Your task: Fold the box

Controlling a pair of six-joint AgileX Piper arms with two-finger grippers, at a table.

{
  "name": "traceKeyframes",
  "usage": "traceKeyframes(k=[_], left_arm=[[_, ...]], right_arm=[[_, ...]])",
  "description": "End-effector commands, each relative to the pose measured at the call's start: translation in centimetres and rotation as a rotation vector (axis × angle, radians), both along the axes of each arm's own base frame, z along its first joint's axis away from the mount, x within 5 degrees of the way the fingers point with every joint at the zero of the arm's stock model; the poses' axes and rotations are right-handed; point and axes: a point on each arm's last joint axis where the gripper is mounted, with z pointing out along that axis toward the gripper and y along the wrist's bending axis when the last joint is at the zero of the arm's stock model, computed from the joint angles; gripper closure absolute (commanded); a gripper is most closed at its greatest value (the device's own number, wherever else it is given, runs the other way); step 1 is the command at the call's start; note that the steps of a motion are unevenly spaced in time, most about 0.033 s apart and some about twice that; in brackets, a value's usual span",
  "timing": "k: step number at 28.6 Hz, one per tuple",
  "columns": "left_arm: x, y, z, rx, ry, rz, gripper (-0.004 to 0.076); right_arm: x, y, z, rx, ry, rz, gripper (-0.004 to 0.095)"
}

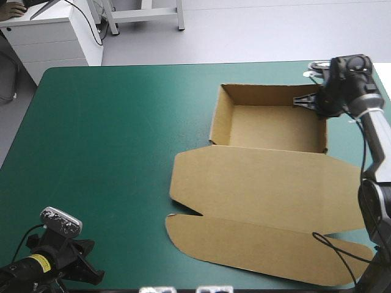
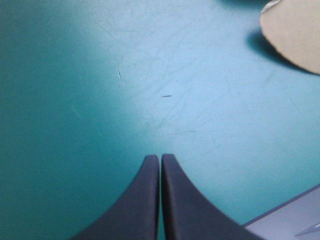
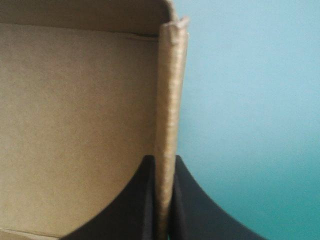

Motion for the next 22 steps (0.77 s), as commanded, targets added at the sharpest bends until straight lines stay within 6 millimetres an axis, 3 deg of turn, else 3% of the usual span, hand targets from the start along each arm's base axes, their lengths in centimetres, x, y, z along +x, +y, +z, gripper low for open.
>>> traceKeyframes(k=[1, 6, 9, 12, 16, 19, 22], left_arm=[[0.5, -0.2, 1.0, -0.029, -0.069, -0.003, 0.0731], [0.5, -0.2, 1.0, -0.029, -0.069, -0.003, 0.0731], [0.5, -0.2, 1.0, -0.031, -0.076, -0.003, 0.0731], [0.5, -0.2, 1.1, -0.033, -0.082, -0.002, 0.0731], [0.5, -0.2, 1.1, -0.033, -0.082, -0.002, 0.0731], [0.5, -0.2, 1.1, -0.033, -0.082, -0.002, 0.0731], [0.5, -0.2, 1.1, -0.033, -0.082, -0.002, 0.0731]], right_arm=[[-2.9, -6.0, 2.4, -0.060, -0.033, -0.131, 0.0926], [-5.0, -13.2, 2.4, -0.079, -0.021, -0.315, 0.0926], [-6.2, -16.4, 2.0, -0.121, 0.009, -0.380, 0.0926], [-7.0, -18.7, 1.3, -0.114, 0.030, -0.447, 0.0925], [-6.9, -20.0, 0.0, -0.100, 0.059, -0.482, 0.0905], [-6.4, -20.1, -0.9, -0.080, 0.076, -0.501, 0.0767], [-6.1, -20.1, -1.3, -0.057, 0.079, -0.502, 0.0527]])
